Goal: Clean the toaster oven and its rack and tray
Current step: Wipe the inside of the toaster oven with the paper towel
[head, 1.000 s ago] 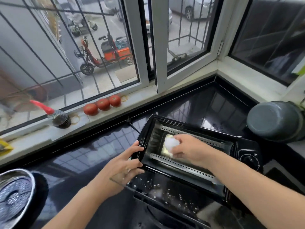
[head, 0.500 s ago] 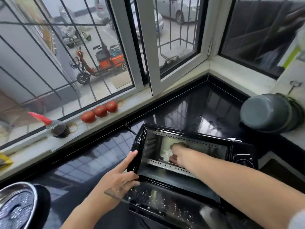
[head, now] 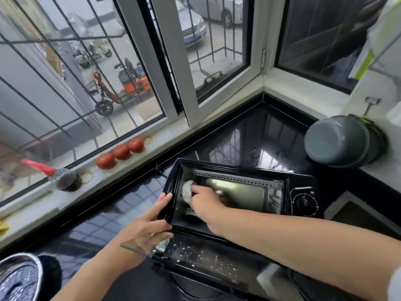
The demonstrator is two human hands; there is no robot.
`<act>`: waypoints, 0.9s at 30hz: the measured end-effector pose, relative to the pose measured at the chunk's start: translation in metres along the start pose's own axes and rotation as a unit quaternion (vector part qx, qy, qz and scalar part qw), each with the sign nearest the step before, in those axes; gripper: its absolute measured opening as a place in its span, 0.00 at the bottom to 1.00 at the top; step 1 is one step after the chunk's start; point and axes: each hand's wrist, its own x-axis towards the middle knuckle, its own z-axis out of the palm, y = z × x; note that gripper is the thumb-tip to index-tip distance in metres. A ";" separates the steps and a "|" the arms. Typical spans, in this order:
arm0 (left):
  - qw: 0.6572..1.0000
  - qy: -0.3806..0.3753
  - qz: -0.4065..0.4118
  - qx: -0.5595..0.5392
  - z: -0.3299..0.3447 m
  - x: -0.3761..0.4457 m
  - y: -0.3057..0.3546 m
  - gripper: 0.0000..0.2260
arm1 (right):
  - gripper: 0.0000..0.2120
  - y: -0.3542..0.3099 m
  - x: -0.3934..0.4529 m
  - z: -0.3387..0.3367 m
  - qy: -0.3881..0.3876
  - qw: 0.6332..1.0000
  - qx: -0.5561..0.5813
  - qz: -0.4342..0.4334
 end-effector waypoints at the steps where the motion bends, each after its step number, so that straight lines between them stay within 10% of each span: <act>1: 1.000 0.010 0.010 0.018 -0.003 0.005 0.003 0.10 | 0.13 -0.001 -0.002 -0.002 -0.001 0.999 -0.052 -0.005; 7: 0.998 0.014 0.023 0.056 -0.016 0.036 0.016 0.23 | 0.14 -0.009 0.024 -0.026 0.025 0.990 -0.136 0.039; 18: 0.996 -0.039 0.035 0.072 -0.021 0.044 -0.010 0.19 | 0.14 -0.012 0.022 -0.007 0.020 0.984 -0.178 0.024; 27: 0.995 -0.038 0.020 0.088 -0.018 0.025 0.001 0.17 | 0.43 -0.021 -0.050 0.011 -0.043 0.980 -0.144 -0.128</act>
